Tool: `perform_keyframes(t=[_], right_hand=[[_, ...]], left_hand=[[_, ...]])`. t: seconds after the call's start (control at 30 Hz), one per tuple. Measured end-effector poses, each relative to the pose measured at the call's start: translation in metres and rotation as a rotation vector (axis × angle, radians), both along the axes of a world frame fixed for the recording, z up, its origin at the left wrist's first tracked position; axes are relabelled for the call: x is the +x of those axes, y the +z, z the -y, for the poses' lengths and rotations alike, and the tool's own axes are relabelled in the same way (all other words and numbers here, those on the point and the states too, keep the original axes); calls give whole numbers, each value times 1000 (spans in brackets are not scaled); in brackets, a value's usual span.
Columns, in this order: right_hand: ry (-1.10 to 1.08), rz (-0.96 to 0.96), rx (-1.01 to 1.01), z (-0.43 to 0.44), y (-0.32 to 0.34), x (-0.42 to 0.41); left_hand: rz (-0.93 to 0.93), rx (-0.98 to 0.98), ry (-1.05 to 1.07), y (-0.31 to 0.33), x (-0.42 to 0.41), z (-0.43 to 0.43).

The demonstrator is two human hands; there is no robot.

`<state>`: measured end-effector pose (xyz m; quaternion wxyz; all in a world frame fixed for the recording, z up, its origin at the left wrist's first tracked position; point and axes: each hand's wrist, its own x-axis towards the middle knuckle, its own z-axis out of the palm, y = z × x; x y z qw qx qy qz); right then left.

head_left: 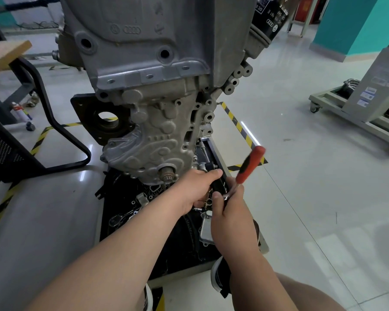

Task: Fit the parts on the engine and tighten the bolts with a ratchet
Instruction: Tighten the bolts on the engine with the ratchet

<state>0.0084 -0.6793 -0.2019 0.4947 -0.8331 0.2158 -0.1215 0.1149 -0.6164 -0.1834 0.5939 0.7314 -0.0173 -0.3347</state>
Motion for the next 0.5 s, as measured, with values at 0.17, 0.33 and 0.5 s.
perform_keyframes(t=[0.17,0.33,0.5], right_hand=[[9,10,6,-2,-1,0],[-87,28,271,0,-6,4],[-151,24,568,2,-6,8]], left_hand=[[27,39,-1,-1,0,0],[21,19,8,-2,2,-1],[17,17,10,-2,3,-1]])
